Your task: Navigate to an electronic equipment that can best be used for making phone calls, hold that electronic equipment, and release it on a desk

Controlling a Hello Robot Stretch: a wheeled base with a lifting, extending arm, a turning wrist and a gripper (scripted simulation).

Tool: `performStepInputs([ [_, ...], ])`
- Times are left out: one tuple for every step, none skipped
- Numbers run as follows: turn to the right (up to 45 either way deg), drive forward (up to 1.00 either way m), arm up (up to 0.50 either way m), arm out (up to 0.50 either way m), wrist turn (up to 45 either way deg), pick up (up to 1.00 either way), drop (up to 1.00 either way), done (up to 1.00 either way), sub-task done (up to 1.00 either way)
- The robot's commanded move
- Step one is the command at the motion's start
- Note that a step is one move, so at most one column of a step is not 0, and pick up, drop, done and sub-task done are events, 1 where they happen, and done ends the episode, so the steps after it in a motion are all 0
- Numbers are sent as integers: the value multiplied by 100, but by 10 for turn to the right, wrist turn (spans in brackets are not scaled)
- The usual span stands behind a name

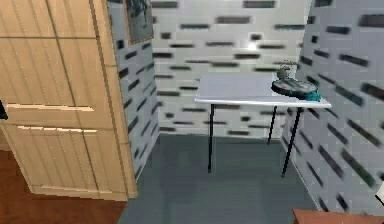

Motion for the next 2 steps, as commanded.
performStepInputs([
  [0, 0, 0, 0, 450, 0, 0, 0, 0],
  [0, 0, 0, 0, 0, 0, 100, 0, 0],
])
